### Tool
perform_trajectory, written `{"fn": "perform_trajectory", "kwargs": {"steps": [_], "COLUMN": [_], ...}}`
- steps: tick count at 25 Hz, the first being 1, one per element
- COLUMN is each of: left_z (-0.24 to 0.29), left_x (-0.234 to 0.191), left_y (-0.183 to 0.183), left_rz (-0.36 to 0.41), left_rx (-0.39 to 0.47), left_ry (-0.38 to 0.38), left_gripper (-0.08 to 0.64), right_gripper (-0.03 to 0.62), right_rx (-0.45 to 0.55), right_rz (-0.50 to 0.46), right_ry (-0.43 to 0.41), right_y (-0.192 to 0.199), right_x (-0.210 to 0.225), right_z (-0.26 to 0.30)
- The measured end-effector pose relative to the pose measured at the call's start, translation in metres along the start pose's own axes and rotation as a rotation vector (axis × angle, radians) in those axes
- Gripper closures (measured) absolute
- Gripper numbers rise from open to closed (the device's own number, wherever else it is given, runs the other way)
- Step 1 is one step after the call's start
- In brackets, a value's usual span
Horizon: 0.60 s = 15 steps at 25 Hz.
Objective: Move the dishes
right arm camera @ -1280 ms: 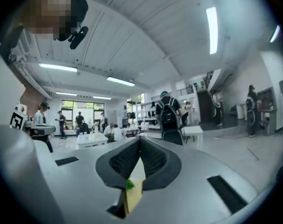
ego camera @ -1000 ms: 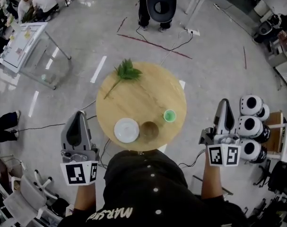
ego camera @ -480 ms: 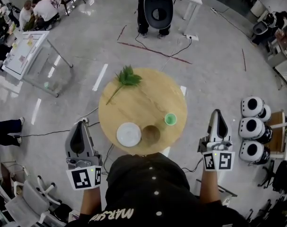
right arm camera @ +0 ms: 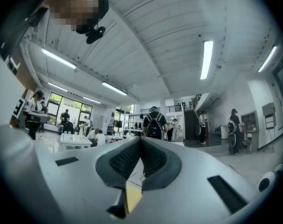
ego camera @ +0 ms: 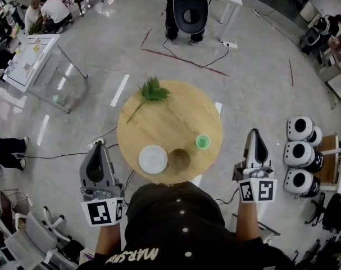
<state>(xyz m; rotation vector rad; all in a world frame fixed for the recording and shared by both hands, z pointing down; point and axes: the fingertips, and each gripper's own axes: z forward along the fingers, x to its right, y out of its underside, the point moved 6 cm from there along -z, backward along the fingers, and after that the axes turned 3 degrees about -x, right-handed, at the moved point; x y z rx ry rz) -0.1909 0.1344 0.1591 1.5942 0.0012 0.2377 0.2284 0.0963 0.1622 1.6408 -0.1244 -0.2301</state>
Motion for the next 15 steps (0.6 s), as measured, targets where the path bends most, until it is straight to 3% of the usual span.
{"fn": "perform_trajectory", "kwargs": {"steps": [15], "left_z": [0.0012], "left_x": [0.0014], "left_y": [-0.0017], "left_rz": [0.013], "left_rx": [0.008], "left_ry": [-0.005], "left_gripper": [0.549], "right_gripper": [0.592], "right_rx": [-0.006], "right_rz": [-0.007], "right_ry": [-0.032], "right_y": [0.0021], "right_x": [-0.0074], "right_z": [0.0078]}}
